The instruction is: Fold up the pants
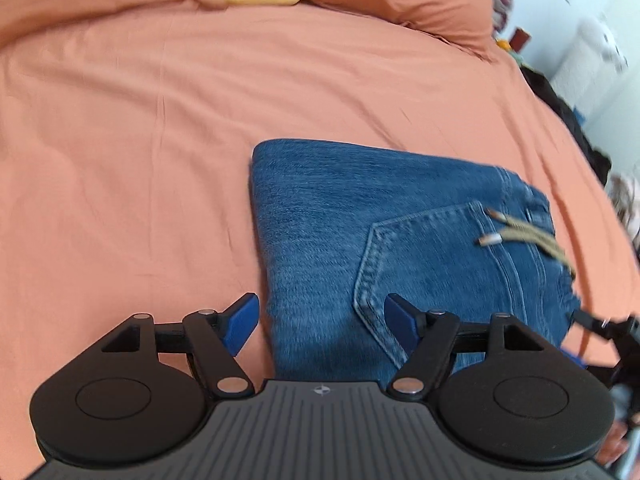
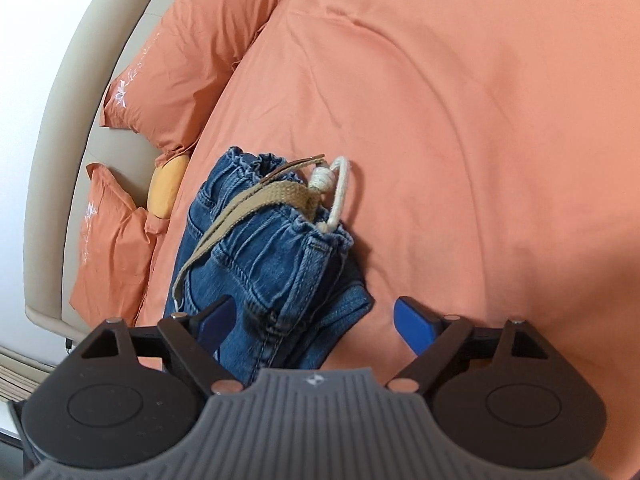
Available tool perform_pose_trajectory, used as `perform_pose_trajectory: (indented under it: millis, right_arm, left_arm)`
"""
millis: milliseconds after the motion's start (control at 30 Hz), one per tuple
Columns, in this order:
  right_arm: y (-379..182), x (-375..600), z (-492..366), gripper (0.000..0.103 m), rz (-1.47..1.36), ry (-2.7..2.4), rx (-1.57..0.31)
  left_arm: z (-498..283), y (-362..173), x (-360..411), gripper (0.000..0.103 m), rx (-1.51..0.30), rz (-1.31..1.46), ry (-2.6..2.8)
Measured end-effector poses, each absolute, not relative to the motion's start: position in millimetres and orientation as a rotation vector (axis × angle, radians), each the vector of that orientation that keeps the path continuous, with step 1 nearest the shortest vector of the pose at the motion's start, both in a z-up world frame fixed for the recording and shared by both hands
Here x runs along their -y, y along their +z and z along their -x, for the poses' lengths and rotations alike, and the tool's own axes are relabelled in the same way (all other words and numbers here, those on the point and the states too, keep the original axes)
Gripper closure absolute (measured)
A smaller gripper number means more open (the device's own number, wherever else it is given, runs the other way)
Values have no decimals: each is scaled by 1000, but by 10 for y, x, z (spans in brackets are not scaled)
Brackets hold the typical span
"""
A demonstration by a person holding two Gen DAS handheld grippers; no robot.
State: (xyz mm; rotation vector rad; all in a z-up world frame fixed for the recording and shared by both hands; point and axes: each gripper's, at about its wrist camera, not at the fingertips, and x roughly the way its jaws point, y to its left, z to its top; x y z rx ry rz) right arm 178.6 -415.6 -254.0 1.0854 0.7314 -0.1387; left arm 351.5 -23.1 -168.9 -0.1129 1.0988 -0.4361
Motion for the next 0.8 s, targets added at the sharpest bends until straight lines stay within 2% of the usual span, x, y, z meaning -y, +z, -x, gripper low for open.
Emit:
perform_pose_trajectory:
  millis: [67, 267, 367, 467, 500, 567, 600, 667, 767, 800]
  right_arm:
    - [-2562, 4136, -1854, 19, -1079, -134, -730]
    - [-2626, 4097, -2009, 29, -1067, -112, -723]
    - [-2670, 4125, -2061, 33, -1085, -103, -715]
    - [-2699, 4131, -2105, 35, -1082, -93, -707]
    - [-2703, 4135, -2108, 38, -1080, -91, -705]
    - [-2710, 4141, -2110, 42, -1074, -89, -703]
    - [-2707, 4141, -2109, 45, -1071, -86, -701]
    - [-2698, 4140, -2089, 50, -1065, -80, -697]
    - [-2672, 4139, -2059, 57, -1061, -67, -686]
    - [-2657, 4141, -2048, 60, -1058, -62, -682]
  left_arm:
    - [-3610, -1777, 183, 19, -1108, 167, -436]
    - [-3876, -2012, 76, 19, -1130, 275, -440]
    - [-3983, -2106, 34, 15, -1131, 329, -457]
    - [-4057, -2175, 28, 17, -1132, 362, -472]
    - [-4061, -2184, 40, 22, -1125, 363, -483]
    - [-4050, -2182, 78, 45, -1118, 357, -509]
    - [-4037, -2169, 95, 46, -1115, 348, -501]
    - [-4021, -2135, 144, 63, -1101, 305, -489]
    - [-3984, -2027, 189, 81, -1075, 251, -475]
    - [-3964, -1982, 206, 82, -1066, 228, -475]
